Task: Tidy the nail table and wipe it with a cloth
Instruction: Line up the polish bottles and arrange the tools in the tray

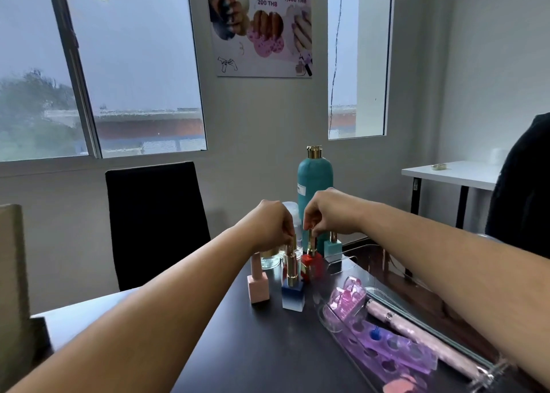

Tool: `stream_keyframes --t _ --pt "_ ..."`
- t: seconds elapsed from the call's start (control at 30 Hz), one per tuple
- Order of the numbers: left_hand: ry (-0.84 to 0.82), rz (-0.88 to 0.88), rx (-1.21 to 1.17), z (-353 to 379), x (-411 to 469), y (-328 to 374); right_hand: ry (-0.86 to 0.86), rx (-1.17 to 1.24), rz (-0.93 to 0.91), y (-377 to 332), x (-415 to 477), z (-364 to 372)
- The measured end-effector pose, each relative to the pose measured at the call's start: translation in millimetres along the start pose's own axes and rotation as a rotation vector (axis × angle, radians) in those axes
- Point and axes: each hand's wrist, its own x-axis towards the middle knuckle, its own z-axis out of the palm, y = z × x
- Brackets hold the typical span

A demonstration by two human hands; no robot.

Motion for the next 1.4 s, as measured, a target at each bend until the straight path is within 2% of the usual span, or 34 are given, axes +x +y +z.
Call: stream_keyframes --t 0.6,0.8,1.1,1.4 --pt "0.077 -0.121 0.005 23 41 11 0.138 -0.027 0.024 30 14 13" --pt "0.036 -0.030 0.033 22 38 8 0.136 -0.017 0.018 31 15 13" --pt "0.070 -0.126 -0.001 23 36 6 0.134 -0.018 0.023 30 15 13" --pt "0.093 -0.145 -0.079 24 37 7 0.134 -0.010 0.036 33 16 14"
